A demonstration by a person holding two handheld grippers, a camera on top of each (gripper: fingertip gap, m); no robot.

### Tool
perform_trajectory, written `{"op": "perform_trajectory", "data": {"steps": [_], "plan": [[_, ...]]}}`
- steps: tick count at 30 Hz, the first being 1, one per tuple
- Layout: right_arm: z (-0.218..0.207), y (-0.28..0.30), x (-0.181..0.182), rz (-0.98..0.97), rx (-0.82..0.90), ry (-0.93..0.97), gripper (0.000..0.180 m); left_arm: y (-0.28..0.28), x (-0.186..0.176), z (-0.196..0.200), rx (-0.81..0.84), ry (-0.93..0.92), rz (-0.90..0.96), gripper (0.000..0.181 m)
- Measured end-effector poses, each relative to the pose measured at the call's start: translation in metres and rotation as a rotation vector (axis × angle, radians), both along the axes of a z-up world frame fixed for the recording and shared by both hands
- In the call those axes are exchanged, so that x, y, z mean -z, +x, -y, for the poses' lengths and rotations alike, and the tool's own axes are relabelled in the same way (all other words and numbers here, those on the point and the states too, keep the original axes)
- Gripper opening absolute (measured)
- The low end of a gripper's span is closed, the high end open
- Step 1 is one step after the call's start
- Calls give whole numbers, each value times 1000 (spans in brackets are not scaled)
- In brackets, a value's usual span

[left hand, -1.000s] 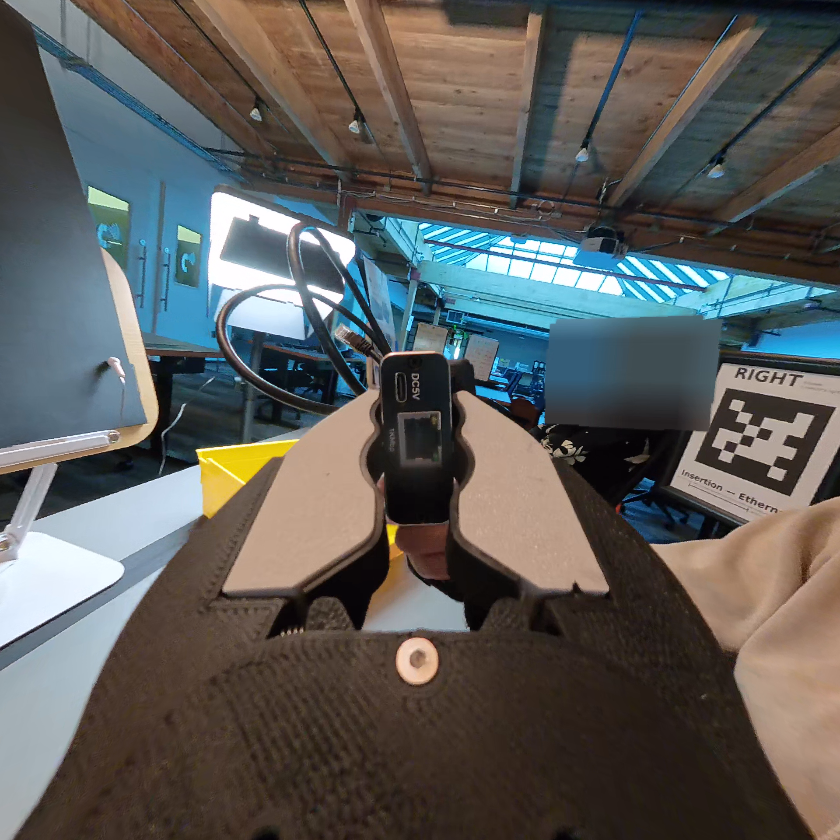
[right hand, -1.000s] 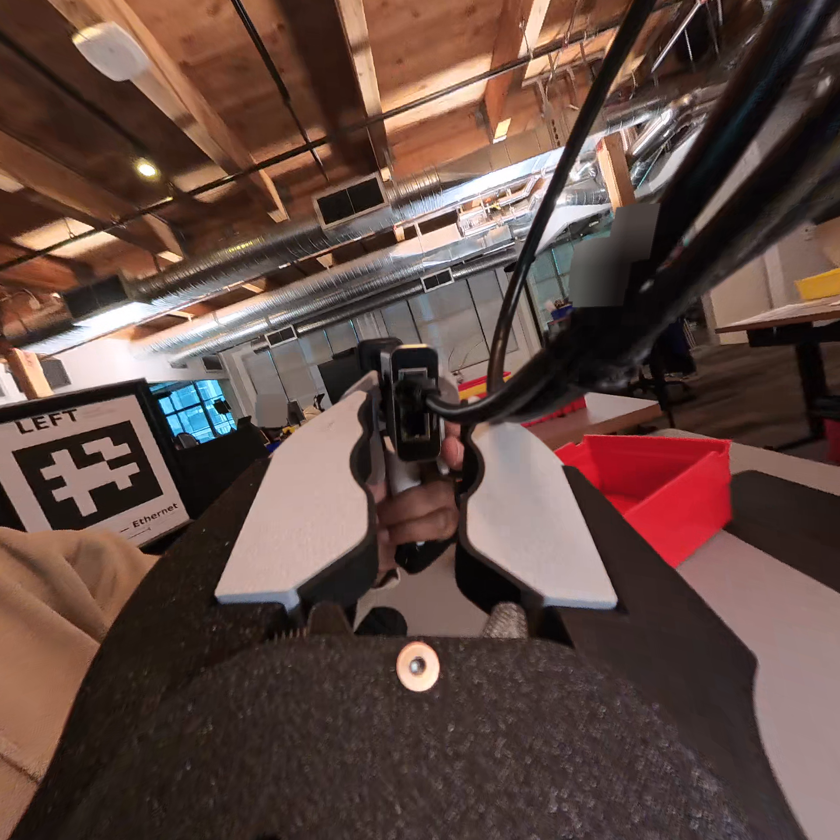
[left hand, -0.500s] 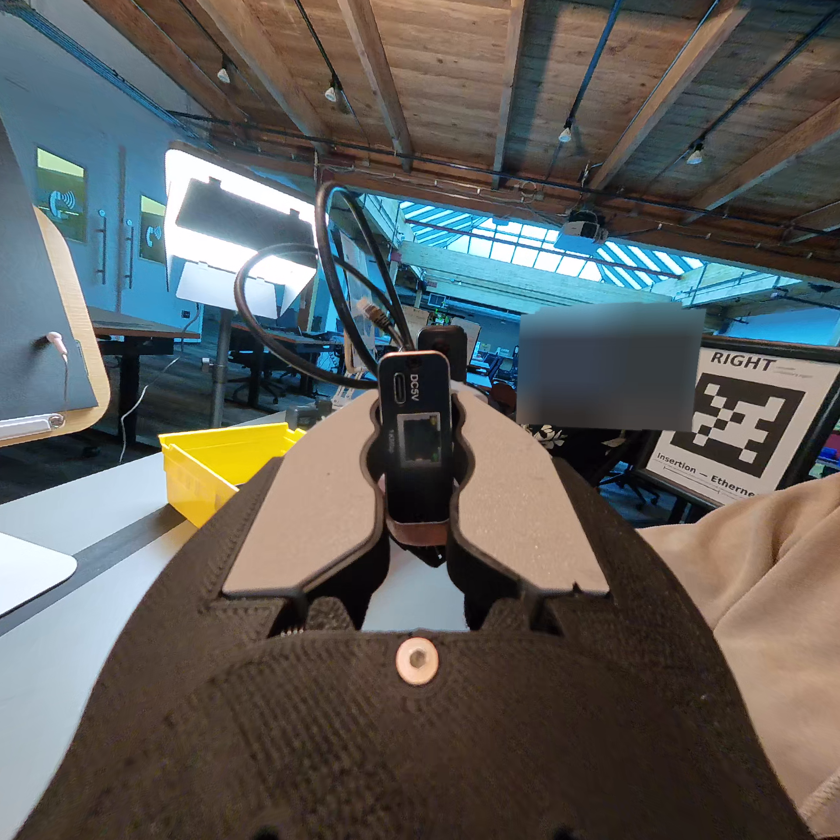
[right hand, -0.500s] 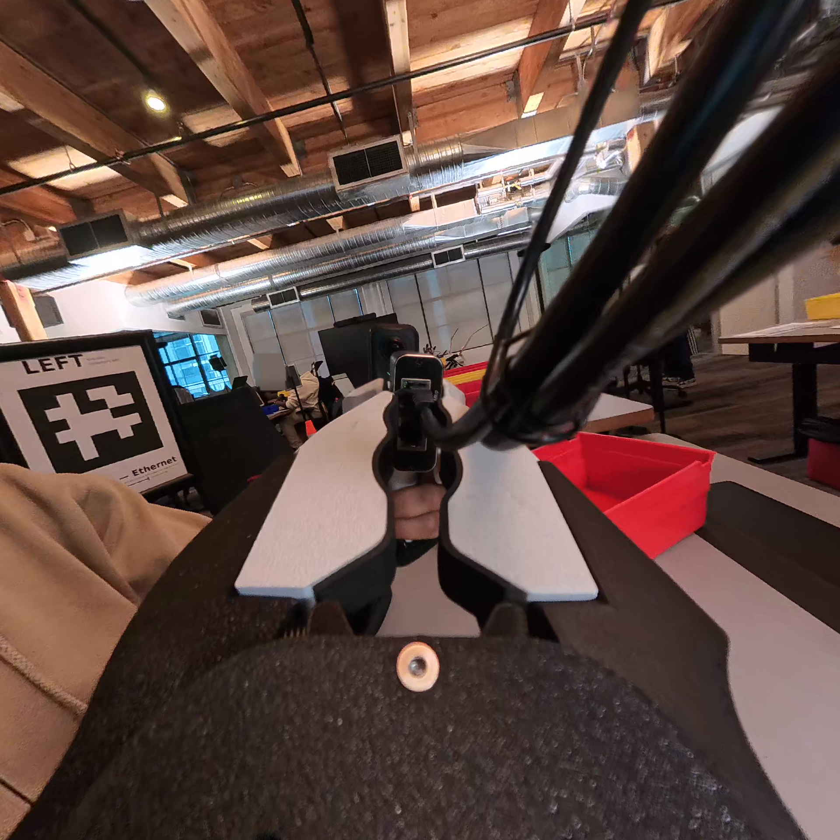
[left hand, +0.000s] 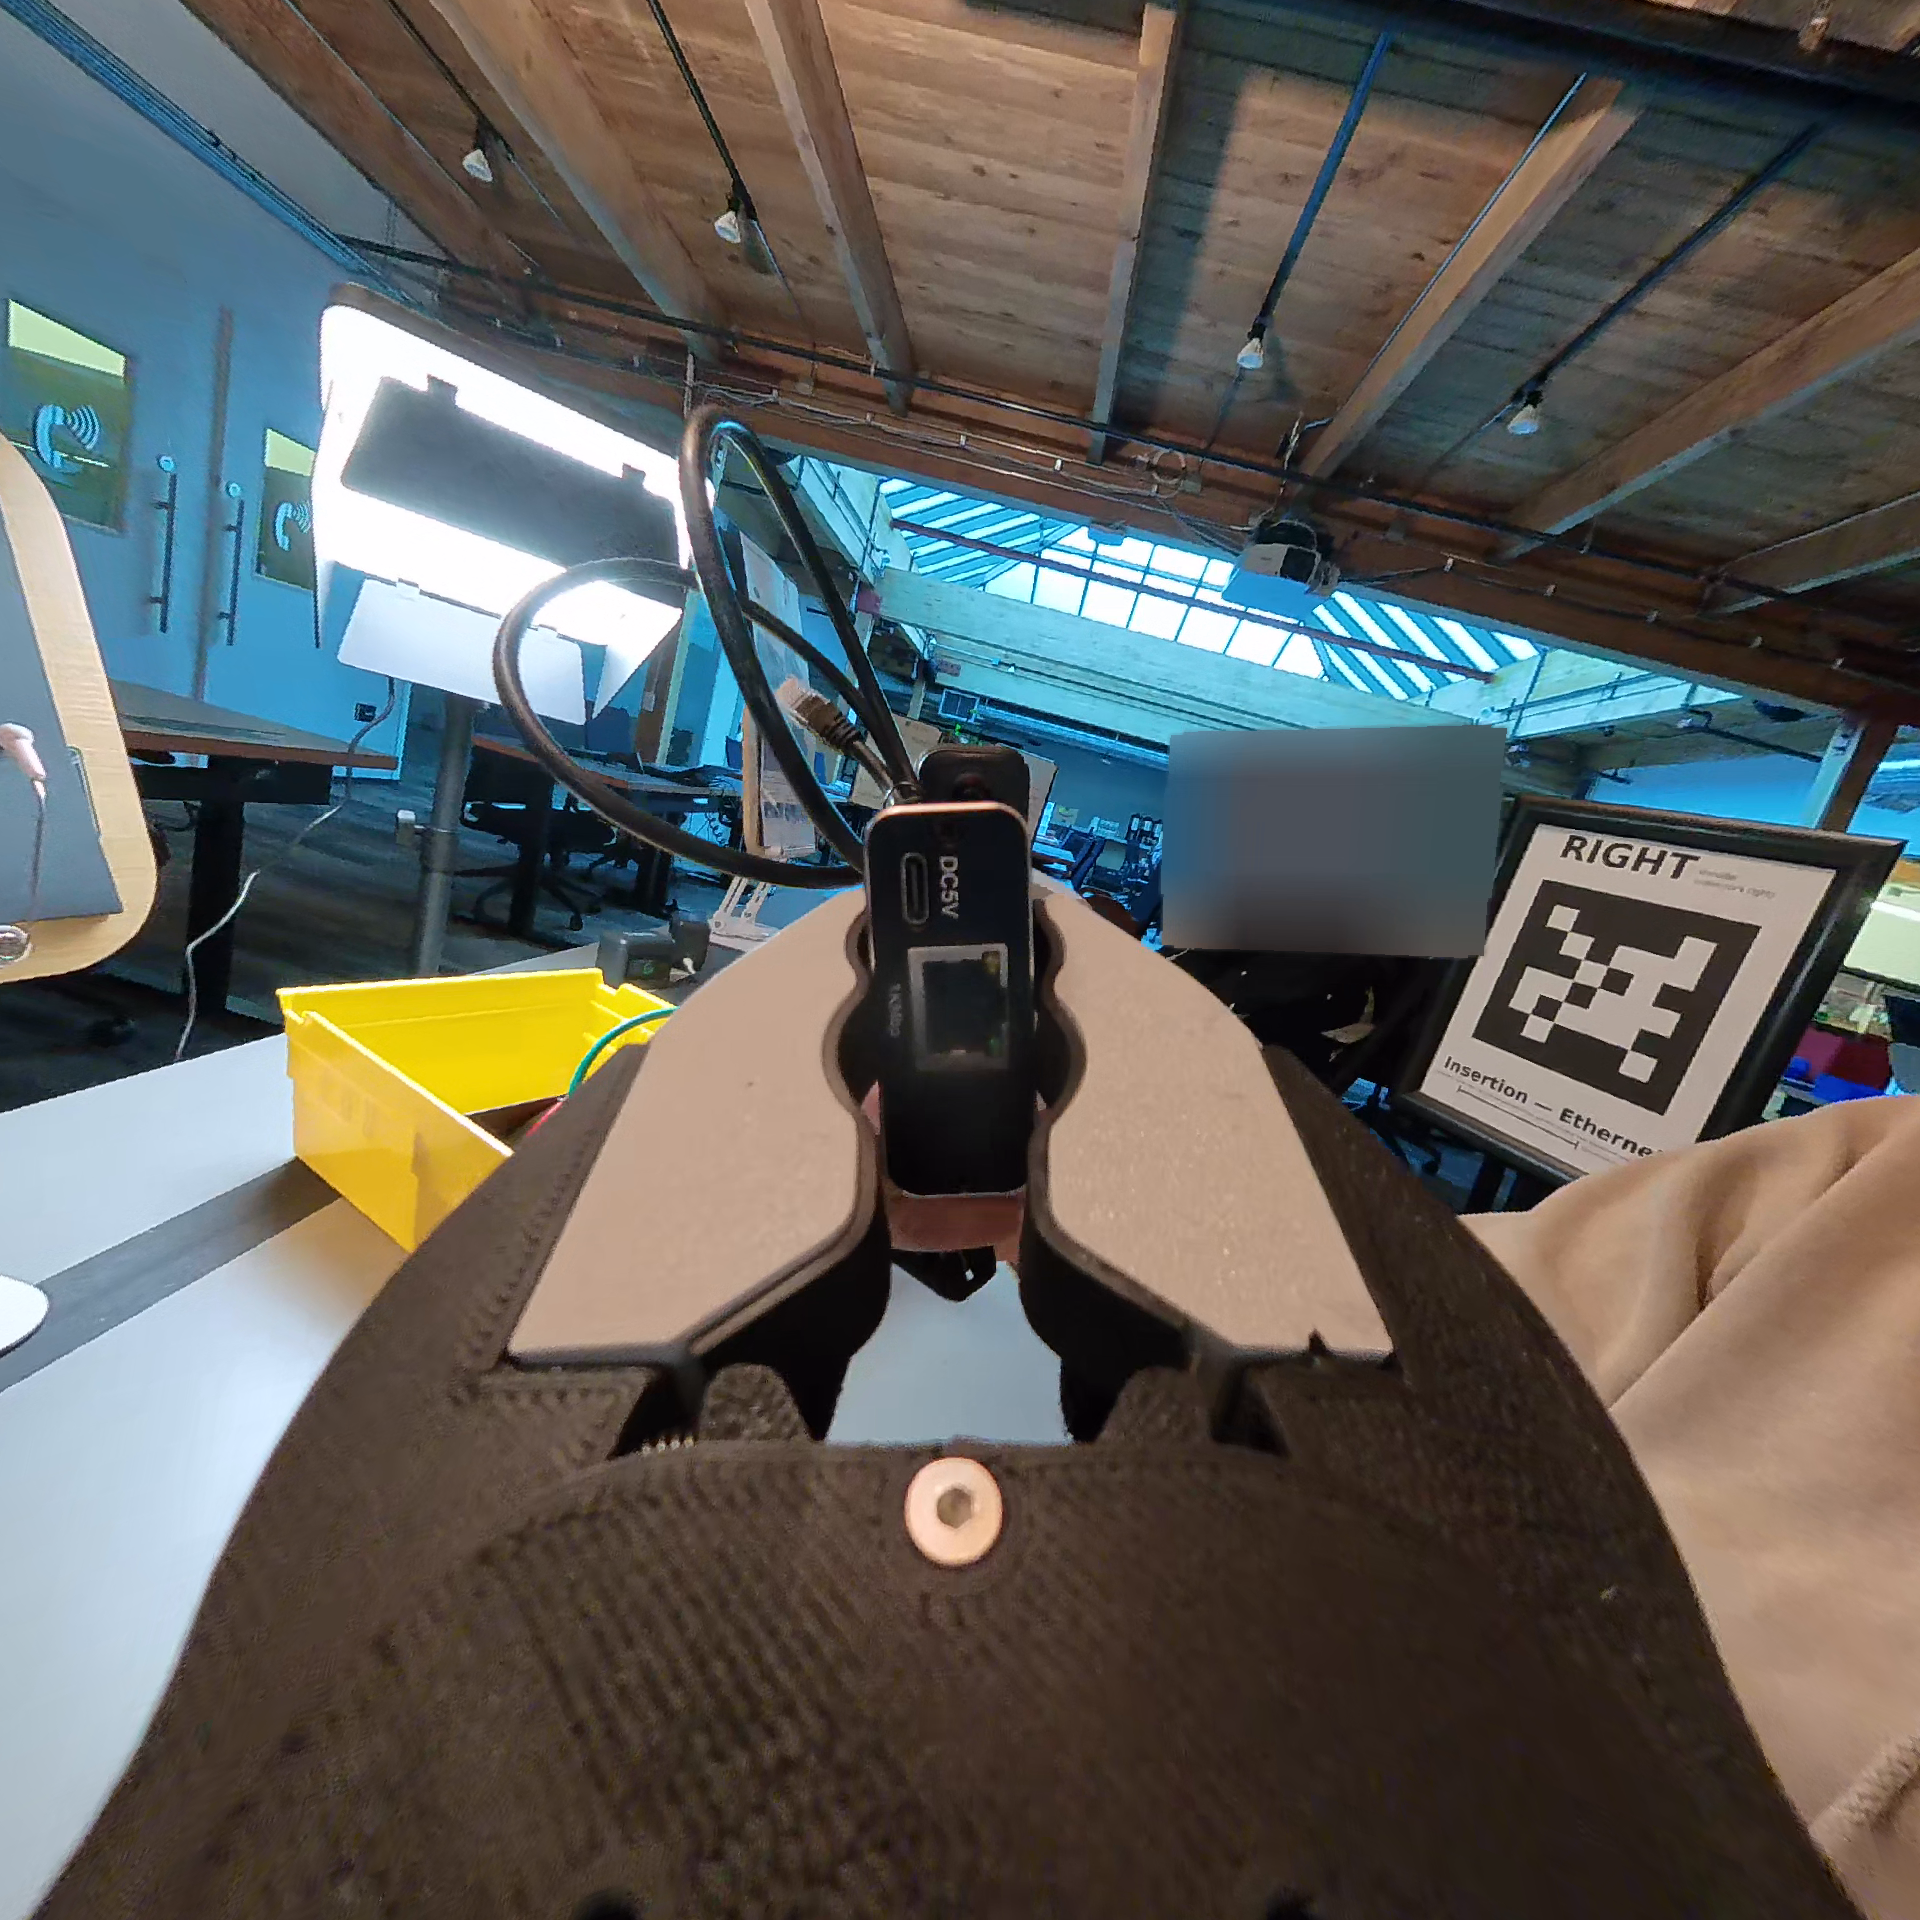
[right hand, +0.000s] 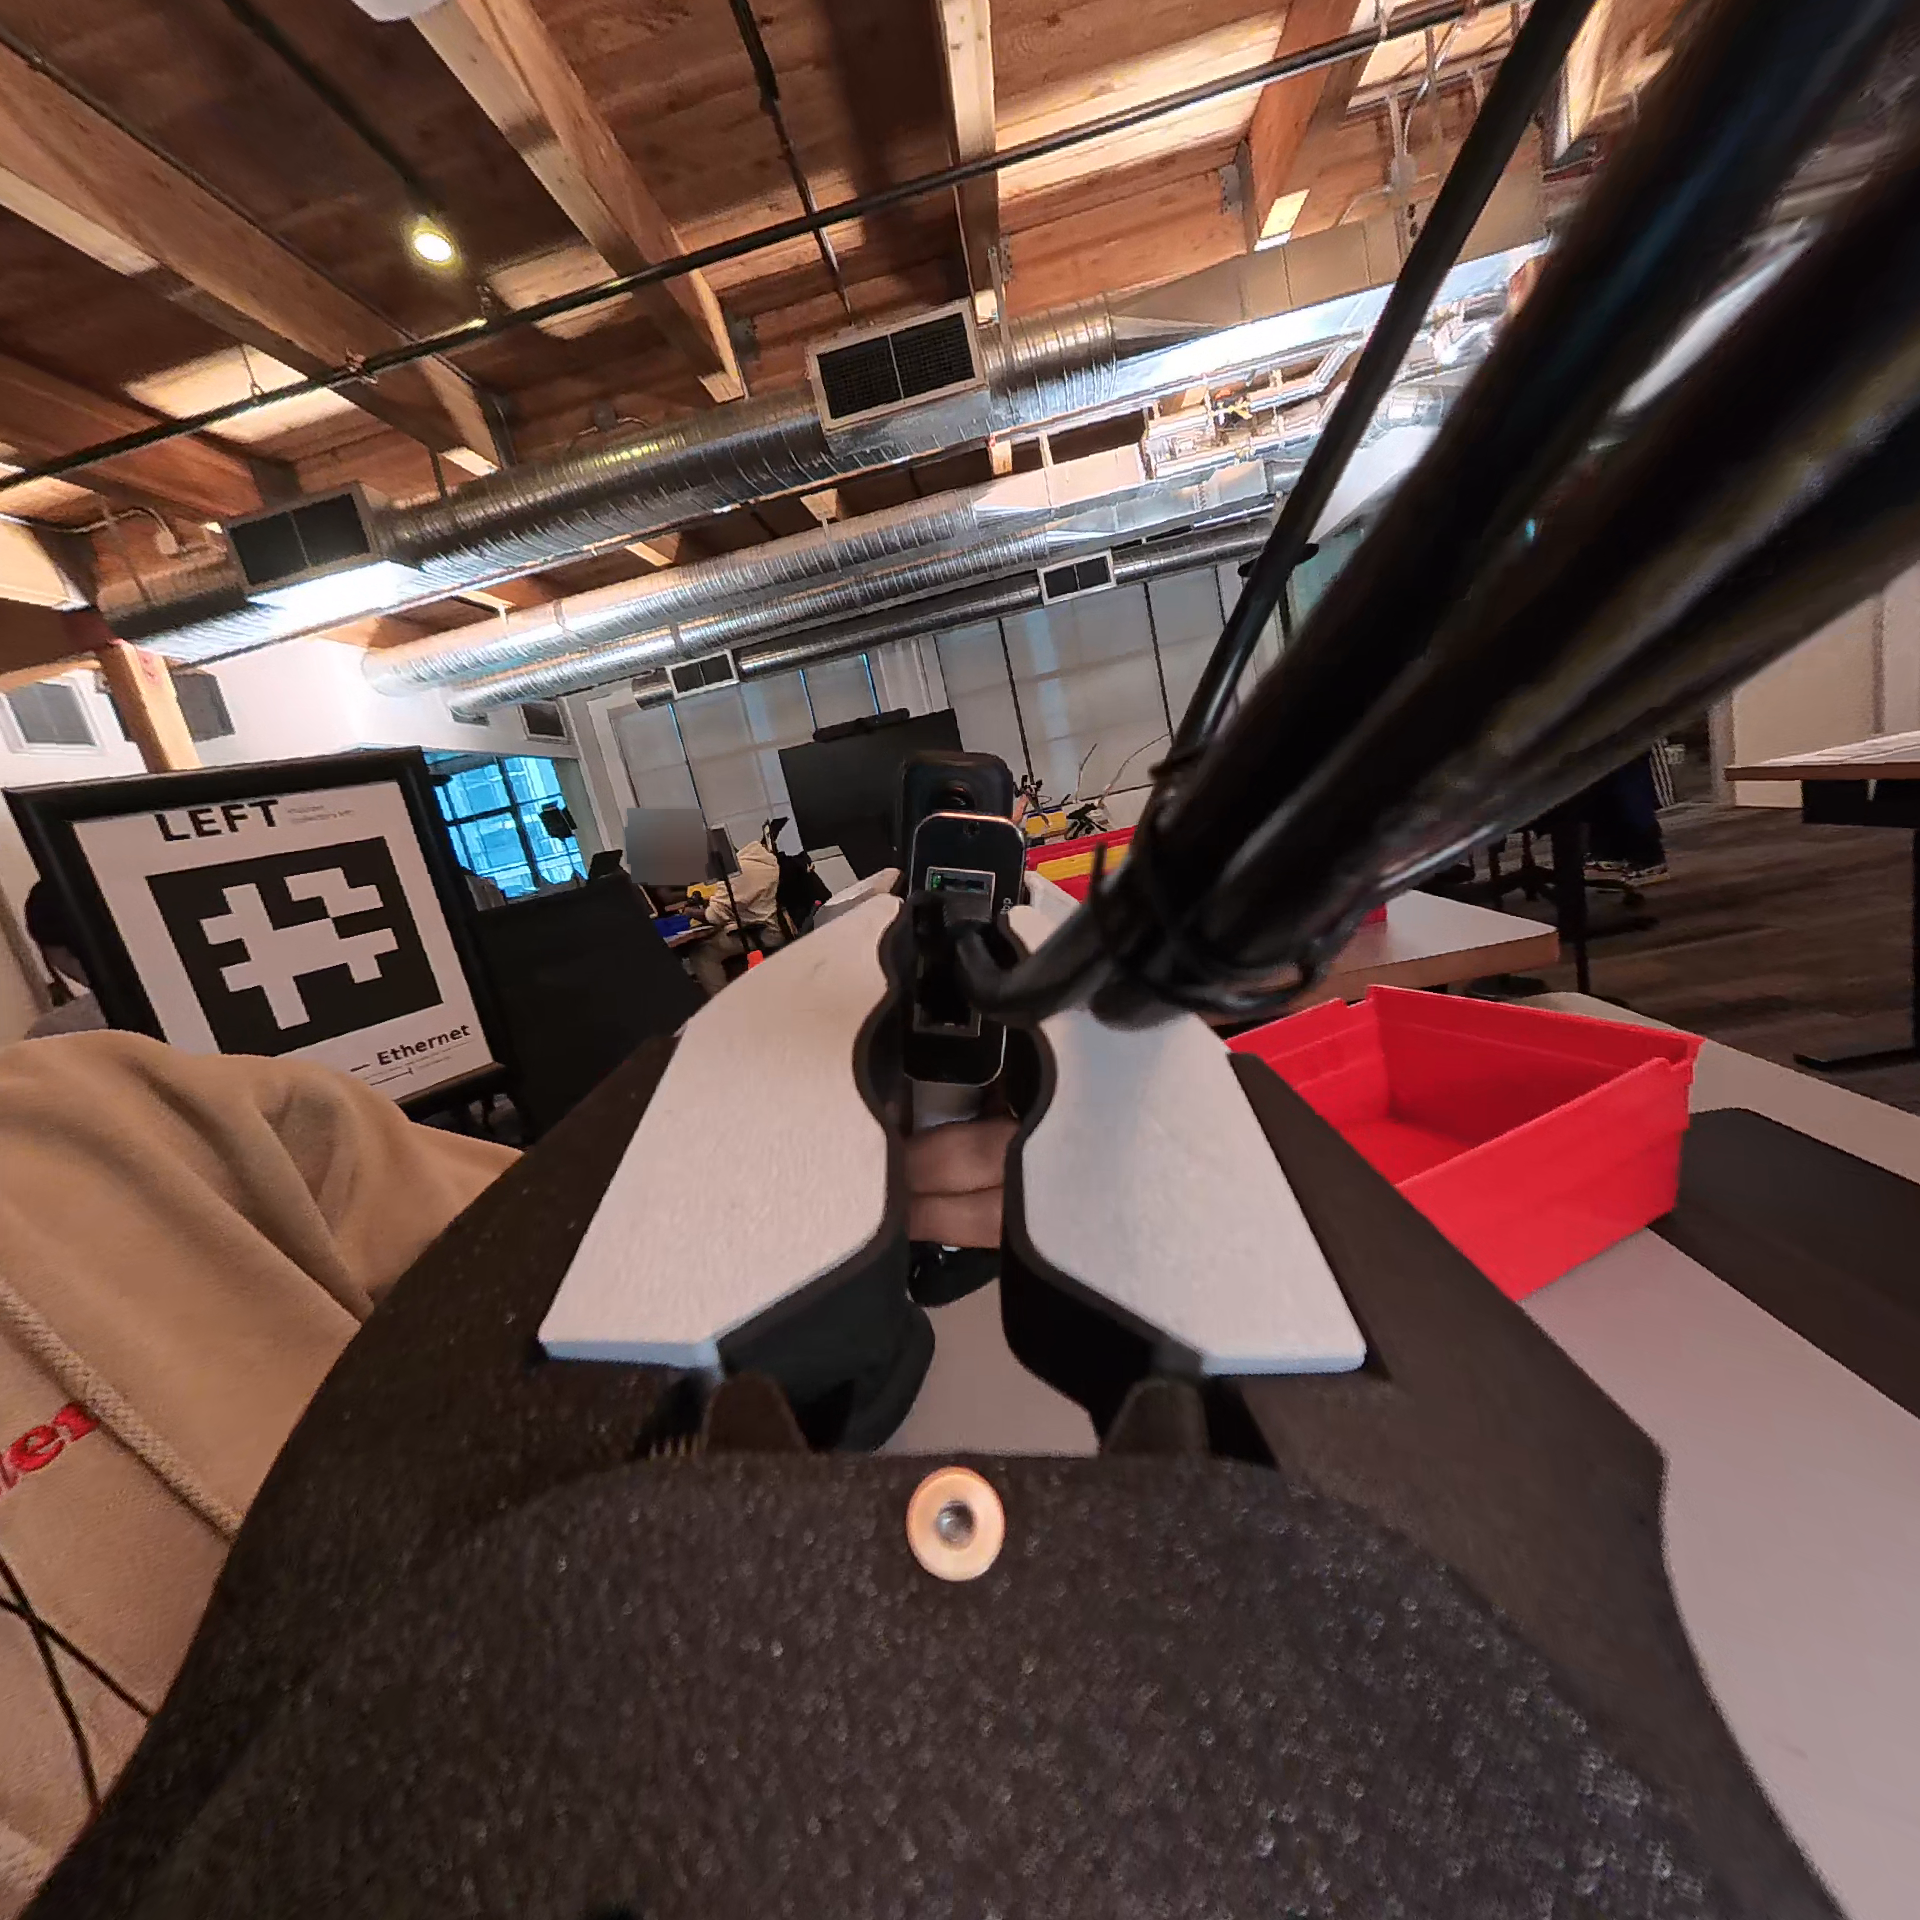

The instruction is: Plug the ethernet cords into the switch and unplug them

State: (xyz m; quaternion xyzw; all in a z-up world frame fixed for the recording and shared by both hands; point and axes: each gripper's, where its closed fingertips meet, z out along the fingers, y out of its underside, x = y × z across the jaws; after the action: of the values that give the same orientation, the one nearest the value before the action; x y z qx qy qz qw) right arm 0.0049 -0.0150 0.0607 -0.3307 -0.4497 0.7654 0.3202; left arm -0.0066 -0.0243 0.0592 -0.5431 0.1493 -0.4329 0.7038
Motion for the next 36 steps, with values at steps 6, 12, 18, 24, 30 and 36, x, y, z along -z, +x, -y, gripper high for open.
{"op": "perform_trajectory", "data": {"steps": [6, 12, 18, 24, 30, 36], "plan": [[1, 1, 2, 9, -7, 14, 15, 3, 2, -1, 3, -4, 3, 26], [7, 3, -3, -40, 15, 47, 14, 7, -2, 3, 0, 18, 5, 26], [8, 5, -3, -15, -34, 29, 14, 8, -5, 5, 5, 19, 7, 26], [9, 8, -1, -3, -80, 34, 13, 10, -4, 6, 29, 15, 15, 25], [1, 4, 2, -40, 112, 198, 14, 9, -1, 3, -215, 125, -133, 26], [5, 6, -2, -64, 186, 269, 14, 10, -3, 8, -277, 215, -152, 26]]}}
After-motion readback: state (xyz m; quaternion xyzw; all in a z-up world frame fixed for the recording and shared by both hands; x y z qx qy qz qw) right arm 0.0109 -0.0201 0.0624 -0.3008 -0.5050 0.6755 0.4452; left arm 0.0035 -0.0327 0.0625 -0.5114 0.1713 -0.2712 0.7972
